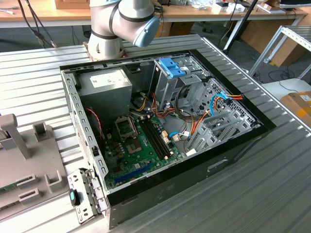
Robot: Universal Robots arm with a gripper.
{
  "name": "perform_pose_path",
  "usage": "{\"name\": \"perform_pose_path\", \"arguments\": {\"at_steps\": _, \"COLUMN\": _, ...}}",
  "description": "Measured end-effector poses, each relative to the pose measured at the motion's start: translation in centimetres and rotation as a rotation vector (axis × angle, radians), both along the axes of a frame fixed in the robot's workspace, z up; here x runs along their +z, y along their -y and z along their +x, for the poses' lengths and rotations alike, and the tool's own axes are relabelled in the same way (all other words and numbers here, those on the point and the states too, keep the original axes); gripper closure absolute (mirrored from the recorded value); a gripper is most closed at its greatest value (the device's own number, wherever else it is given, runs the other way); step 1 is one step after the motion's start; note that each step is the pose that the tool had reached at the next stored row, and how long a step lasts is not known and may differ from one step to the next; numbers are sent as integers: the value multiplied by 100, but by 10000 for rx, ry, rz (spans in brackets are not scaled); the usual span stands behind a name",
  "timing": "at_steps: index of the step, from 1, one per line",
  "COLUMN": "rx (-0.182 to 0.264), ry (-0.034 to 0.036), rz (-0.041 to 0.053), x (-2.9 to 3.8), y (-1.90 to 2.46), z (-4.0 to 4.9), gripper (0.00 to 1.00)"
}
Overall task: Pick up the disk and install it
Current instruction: 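Reach for the disk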
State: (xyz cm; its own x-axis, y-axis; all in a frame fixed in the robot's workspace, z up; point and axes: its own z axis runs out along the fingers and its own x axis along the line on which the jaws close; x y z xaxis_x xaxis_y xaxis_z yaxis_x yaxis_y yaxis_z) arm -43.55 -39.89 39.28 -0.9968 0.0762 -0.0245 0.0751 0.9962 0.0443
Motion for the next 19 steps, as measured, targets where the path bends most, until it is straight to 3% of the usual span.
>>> {"name": "perform_pose_path", "arguments": {"at_steps": 19, "rx": 0, "ry": 0, "rz": 0, "x": 0, "y": 0, "z": -125, "gripper": 89}}
